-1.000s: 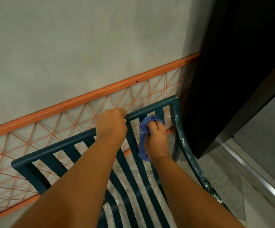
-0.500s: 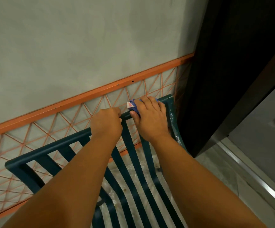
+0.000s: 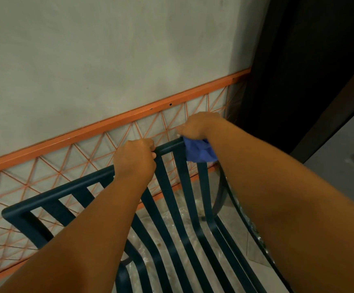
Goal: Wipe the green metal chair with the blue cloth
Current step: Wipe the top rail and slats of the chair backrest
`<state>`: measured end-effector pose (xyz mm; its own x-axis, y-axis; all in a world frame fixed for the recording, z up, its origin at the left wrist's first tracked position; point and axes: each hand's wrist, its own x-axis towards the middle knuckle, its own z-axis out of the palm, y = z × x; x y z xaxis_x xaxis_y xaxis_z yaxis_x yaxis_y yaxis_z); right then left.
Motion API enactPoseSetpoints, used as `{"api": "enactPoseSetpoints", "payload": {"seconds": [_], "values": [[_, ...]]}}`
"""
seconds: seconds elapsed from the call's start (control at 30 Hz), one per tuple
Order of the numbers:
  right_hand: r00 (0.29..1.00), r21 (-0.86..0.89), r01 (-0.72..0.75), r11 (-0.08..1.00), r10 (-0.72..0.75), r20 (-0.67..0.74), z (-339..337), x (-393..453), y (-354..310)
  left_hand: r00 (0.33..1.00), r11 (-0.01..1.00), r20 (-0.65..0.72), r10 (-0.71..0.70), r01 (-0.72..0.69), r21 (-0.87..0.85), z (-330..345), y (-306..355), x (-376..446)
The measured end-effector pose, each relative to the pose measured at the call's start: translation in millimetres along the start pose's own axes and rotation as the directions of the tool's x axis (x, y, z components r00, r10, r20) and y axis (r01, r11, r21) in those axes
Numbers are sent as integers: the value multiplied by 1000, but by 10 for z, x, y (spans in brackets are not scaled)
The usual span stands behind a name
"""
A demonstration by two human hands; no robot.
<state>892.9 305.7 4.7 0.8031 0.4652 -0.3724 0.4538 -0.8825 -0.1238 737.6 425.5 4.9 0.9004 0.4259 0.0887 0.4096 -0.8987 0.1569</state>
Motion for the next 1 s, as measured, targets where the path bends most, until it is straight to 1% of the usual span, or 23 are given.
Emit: {"api": "enactPoseSetpoints", "payload": {"seconds": [0.07,0.13,0.17,0.2,0.23,0.27,0.33,0.37,0.43,0.5,0.57,0.6,0.63,0.67,0.7,0.73,0.8,0.83,0.87,0.9,0.93,0.97,1.0], "values": [[992,-37,-37,999,41,123,-63,54,-49,1000,1000,-5,-1,1,12,2,4,-1],[983,0,19,1000,-19,183,-56,53,-192,1000,1000,-7,-3,3,28,1,11,-10],[986,8,57,998,-58,158,-18,35,-256,1000,1000,-8,-1,1,27,3,13,-14],[993,-20,90,996,-89,76,37,-11,-289,1000,1000,-10,2,-2,22,4,16,-11],[989,-67,126,990,-130,-69,108,-62,-279,1000,1000,-11,4,-4,16,3,15,-5],[951,-106,170,980,-191,-243,192,-123,-238,1000,1000,-11,2,-2,11,-2,19,1],[781,-123,285,951,-305,-545,449,-209,-80,1000,1000,-7,-1,1,15,-7,19,10],[694,-103,343,934,-326,-643,587,-237,15,1000,1000,0,1,-1,19,-3,19,10],[548,-107,429,897,-353,-758,826,-244,169,1000,1000,9,-1,1,21,-1,27,-6],[463,-122,446,887,-346,-816,947,-235,215,1000,999,19,-9,8,33,-23,44,-1],[474,-11,477,879,-267,-839,890,-301,160,998,995,54,-10,5,98,-63,82,13],[498,113,502,857,-179,-848,811,-378,122,997,991,72,-13,3,136,-86,113,19],[542,286,519,806,-52,-838,722,-463,90,996,988,84,-15,2,157,-103,145,21],[582,465,518,718,103,-807,653,-520,87,996,988,90,-5,-9,153,-109,177,27],[586,595,507,623,257,-768,595,-563,101,995,993,95,24,-35,116,-104,206,34],[569,678,497,542,386,-726,560,-596,131,993,995,95,75,-80,55,-89,236,39],[505,743,509,435,549,-667,519,-638,230,976,976,77,205,-198,-91,-45,300,72],[485,750,507,424,578,-656,526,-621,291,965,958,66,256,-243,-155,-20,340,111],[487,748,493,444,572,-660,539,-604,347,955,940,60,290,-273,-206,11,379,162],[516,735,468,490,524,-678,563,-574,385,946,923,59,318,-295,-246,52,421,217],[565,697,440,566,428,-705,609,-528,421,938,908,64,342,-312,-278,99,466,269],[610,601,418,681,280,-741,664,-486,447,930,894,65,361,-325,-309,152,505,314],[632,454,418,786,107,-768,731,-433,482,928,881,65,367,-325,-343,203,540,346]]}}
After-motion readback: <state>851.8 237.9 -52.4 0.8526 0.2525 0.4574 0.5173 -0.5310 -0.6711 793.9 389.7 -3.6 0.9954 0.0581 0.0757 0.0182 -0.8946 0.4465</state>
